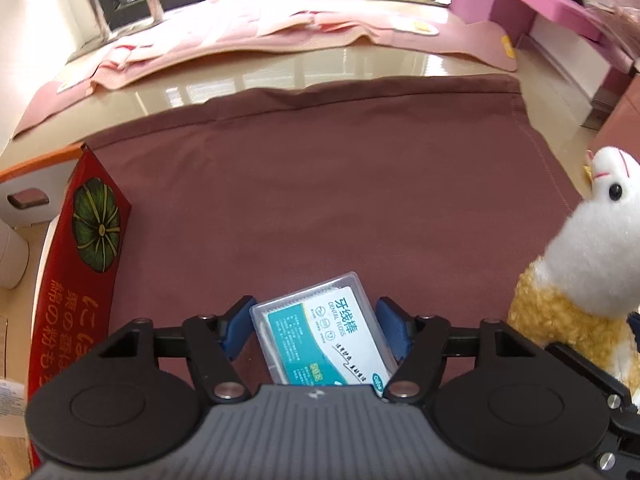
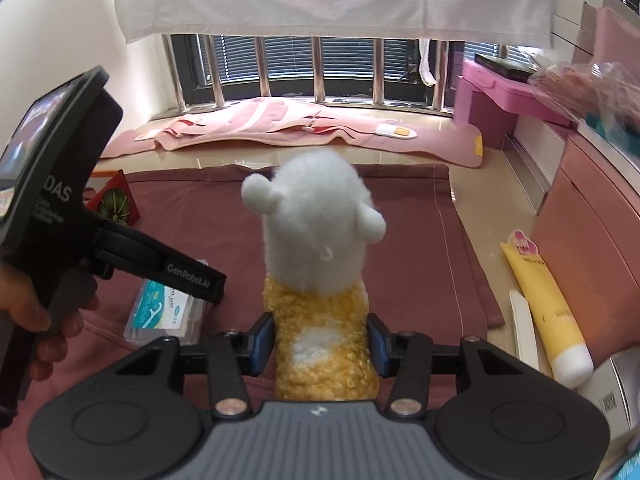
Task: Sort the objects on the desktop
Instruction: 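Close the left tool on the teal floss box while the right tool closes on the alpaca plush, then lift and carry the floss box and alpaca plush over the cardboard box with both tools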
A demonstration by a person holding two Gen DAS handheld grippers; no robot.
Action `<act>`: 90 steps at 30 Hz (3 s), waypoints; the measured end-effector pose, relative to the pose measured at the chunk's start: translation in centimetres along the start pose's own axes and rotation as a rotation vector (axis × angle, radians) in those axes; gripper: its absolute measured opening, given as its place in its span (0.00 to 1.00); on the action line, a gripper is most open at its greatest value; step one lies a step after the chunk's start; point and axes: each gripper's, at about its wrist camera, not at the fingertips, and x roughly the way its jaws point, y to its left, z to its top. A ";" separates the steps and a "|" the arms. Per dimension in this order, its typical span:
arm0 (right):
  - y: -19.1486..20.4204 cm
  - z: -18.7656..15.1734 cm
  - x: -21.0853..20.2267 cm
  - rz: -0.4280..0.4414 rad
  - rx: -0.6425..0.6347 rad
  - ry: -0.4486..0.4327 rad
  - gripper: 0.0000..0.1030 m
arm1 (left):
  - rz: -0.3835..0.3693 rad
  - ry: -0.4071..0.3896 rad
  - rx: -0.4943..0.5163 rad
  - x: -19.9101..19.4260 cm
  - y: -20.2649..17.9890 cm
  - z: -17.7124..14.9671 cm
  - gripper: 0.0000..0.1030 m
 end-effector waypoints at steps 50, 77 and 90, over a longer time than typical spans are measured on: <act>2.1 -3.6 -4.0 -0.015 0.041 -0.032 0.46 | 0.011 -0.059 0.118 -5.7 -0.3 -6.9 0.56; 14.9 1.5 -10.1 0.137 -0.093 -0.139 0.46 | -0.014 -0.285 -0.052 -21.5 14.5 -9.1 0.56; 25.7 2.9 -8.4 0.320 -0.202 -0.109 0.46 | 0.061 -0.229 -0.158 -20.4 25.4 -12.4 0.56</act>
